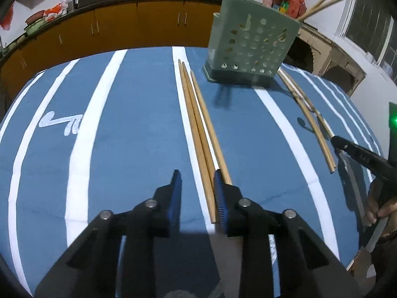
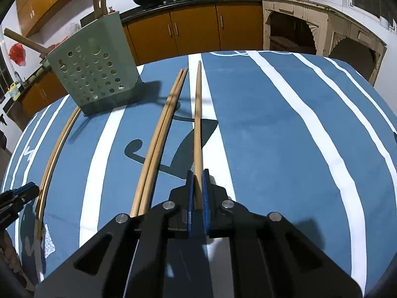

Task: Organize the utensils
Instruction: 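Return the right gripper and grasp a chopstick while the left gripper grasps another chopstick, then hold the grasped chopstick with the left gripper while the right gripper holds its chopstick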

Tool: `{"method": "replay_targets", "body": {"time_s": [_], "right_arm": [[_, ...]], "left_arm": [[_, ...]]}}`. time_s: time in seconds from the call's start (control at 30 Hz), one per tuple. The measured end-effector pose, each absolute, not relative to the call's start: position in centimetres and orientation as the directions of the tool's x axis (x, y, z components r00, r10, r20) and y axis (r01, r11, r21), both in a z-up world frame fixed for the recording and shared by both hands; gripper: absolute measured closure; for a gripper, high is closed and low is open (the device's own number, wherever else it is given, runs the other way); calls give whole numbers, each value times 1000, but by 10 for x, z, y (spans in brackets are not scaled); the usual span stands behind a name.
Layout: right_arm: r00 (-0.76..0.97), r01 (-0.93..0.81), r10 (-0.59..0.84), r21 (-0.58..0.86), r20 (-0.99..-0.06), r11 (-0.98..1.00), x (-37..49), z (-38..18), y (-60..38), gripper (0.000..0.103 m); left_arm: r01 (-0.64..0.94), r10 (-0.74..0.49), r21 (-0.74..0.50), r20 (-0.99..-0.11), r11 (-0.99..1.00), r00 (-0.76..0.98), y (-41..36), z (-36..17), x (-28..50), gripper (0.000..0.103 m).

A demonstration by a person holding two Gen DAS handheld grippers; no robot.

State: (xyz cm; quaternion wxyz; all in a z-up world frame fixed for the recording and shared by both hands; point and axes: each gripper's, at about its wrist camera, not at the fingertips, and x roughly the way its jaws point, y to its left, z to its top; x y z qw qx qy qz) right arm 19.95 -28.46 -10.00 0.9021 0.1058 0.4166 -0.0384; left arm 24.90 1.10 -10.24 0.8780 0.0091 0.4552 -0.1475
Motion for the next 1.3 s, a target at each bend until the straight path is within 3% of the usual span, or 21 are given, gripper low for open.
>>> {"method": "replay_targets", "body": {"time_s": [0.37, 0.63, 0.67, 0.73, 0.93, 1.3], "right_arm": [[651, 169, -12, 130, -759, 977, 199, -100, -284, 95], [652, 169, 7, 154, -758, 974, 199, -101, -286, 95], [652, 167, 6, 151, -758, 974, 198, -100, -286, 95], [653, 156, 4, 140, -757, 978, 198, -100, -284, 95], [659, 168, 0, 147, -752, 975, 194, -101, -287, 95], [660, 180, 8, 169, -751, 969, 192, -101, -291, 95]], "left_arm": [[216, -178, -65, -811, 974, 558, 20, -104, 257, 80], [247, -202, -71, -805, 966, 557, 9, -105, 257, 80], [245, -205, -76, -805, 966, 557, 9, -105, 258, 81], [218, -195, -84, -805, 972, 560, 12, -106, 261, 95], [137, -202, -150, -797, 979, 570, 34, -106, 268, 95], [218, -212, -103, -794, 971, 570, 29, -106, 249, 92]]}}
